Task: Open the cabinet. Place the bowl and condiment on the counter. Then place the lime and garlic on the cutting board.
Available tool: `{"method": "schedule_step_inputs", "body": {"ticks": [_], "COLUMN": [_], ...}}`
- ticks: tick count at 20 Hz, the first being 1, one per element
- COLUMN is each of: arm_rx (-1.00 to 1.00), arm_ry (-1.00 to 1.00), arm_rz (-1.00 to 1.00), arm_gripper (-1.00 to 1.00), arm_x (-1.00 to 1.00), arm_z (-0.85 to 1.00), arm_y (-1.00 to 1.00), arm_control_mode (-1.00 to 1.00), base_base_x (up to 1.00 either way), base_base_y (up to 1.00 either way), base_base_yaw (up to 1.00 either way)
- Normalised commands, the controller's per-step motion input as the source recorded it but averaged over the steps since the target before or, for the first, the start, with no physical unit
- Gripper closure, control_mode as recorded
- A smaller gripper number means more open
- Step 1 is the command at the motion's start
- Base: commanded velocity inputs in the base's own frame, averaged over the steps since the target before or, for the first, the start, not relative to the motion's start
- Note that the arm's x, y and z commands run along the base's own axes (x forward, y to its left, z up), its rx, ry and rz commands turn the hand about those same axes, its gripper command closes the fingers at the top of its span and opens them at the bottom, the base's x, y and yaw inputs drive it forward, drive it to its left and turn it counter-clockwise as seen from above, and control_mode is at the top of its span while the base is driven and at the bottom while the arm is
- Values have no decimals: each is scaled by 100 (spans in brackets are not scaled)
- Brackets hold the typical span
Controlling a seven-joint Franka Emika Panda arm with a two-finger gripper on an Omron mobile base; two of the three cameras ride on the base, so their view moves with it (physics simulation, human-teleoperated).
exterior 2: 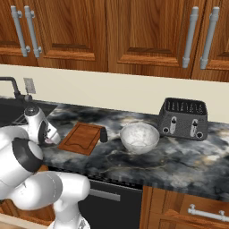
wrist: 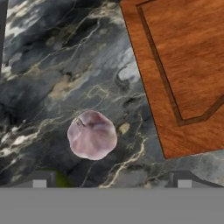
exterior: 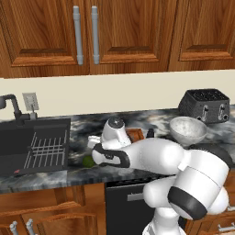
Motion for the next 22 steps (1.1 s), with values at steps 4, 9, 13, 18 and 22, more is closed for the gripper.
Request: {"method": "schedule_step_inputs", "body": {"ticks": [4, 9, 13, 18, 22], "arm_rx": [0, 0, 0, 0, 0], "arm_ry": [3, 3, 1, 2, 2], "arm_rz": [0, 0, 0, 0, 0], "arm_gripper": [-100, -100, -100, -100, -100], "arm_x": [13, 15, 12, 12, 10], "arm_z": [-21, -19, -5, -4, -11], "arm_y": [5, 10, 13, 12, 0], "arm_control_mode": [-100, -100, -100, -100, -100], "base_base_x": [0, 0, 0, 0, 0], "base_base_y": [0, 0, 0, 0, 0], "base_base_yaw": [0, 0, 0, 0, 0]}}
